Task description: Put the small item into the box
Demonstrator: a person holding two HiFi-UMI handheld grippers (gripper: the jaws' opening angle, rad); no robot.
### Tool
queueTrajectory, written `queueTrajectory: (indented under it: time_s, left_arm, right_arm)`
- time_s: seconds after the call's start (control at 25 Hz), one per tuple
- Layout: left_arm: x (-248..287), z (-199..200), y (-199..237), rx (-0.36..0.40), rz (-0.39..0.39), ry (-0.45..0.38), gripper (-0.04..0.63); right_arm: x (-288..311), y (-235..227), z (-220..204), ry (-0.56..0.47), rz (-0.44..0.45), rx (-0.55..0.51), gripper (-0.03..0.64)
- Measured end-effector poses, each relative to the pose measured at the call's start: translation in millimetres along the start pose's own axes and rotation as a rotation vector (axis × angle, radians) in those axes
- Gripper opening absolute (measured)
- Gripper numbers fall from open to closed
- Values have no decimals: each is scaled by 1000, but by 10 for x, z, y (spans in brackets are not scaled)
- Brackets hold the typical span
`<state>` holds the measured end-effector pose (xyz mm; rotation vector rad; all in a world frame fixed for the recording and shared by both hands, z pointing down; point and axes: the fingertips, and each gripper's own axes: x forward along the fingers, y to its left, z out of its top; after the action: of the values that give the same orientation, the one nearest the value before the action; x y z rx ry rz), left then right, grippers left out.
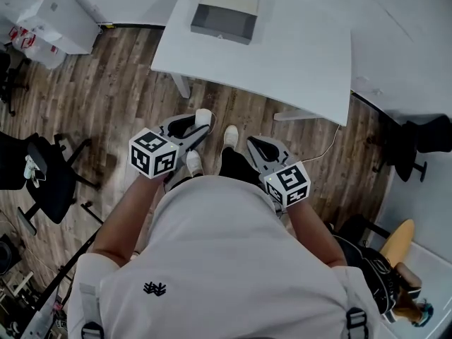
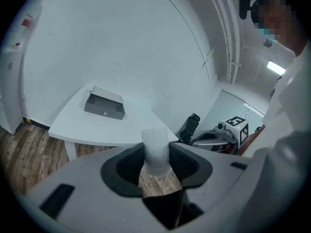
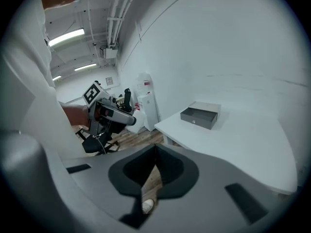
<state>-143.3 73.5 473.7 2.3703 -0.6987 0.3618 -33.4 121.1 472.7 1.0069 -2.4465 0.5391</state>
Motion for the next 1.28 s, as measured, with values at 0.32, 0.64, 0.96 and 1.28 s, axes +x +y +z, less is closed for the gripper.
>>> queueTrajectory:
  time_s: [0.32,0.64,0.96,1.28]
  left_arm:
    - [586,581,483,11,50,19,166]
    - [1279,1256,1046,26,159,43,166]
    - [1720,1565,1870,21,285,127,166]
    - [2031,1610,2651,9,375,287,167]
  right_arm:
    - [350,-743,286,-29,50,13,8]
    - [500,-1759,568,-46,79,22,8]
    - [673,-2292,639,-46,108,120,8]
    - [776,-2515,804,-76,56,145,8]
